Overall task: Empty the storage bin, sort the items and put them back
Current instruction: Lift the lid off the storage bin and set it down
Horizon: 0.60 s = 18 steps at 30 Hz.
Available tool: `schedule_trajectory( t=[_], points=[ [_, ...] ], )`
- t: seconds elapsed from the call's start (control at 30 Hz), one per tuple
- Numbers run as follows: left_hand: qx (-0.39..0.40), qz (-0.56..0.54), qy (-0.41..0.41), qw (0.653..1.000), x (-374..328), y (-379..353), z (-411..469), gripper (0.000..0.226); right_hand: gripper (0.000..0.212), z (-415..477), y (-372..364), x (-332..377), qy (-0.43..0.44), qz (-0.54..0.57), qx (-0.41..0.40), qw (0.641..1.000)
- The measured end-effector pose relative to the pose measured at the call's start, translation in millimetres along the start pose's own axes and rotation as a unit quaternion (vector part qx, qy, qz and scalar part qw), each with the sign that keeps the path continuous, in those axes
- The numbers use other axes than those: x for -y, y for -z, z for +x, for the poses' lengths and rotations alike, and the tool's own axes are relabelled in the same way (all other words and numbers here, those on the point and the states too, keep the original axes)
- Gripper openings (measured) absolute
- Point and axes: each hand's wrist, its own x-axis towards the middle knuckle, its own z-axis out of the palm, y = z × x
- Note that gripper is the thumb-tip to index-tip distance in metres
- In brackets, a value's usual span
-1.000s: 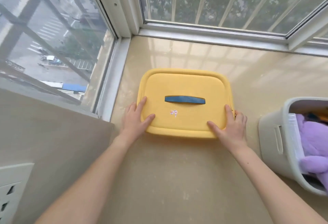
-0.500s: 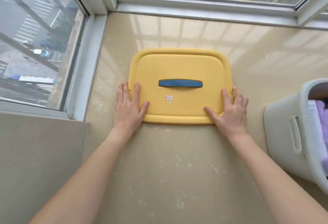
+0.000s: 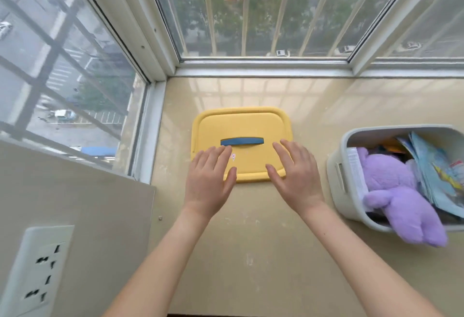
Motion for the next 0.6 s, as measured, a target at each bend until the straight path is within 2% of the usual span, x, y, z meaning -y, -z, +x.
schedule_trajectory(
  t=[0.17, 0.4, 0.6],
  points=[
    [-0.001, -0.033, -0.020, 0.999, -69, 75, -50, 0.047, 0.053, -55, 81, 56, -0.001, 0.006, 0.047, 0.999],
    [0.091, -0.046, -0.021, 0.995, -117, 115, -163, 0.051, 0.056, -176, 143, 87, -0.039, -0.023, 0.124, 0.991],
    [0.099, -0.059, -0.033, 0.993, -139, 120, -204, 0.050, 0.055, -222, 178, 78, -0.068, -0.030, 0.101, 0.992]
  ],
)
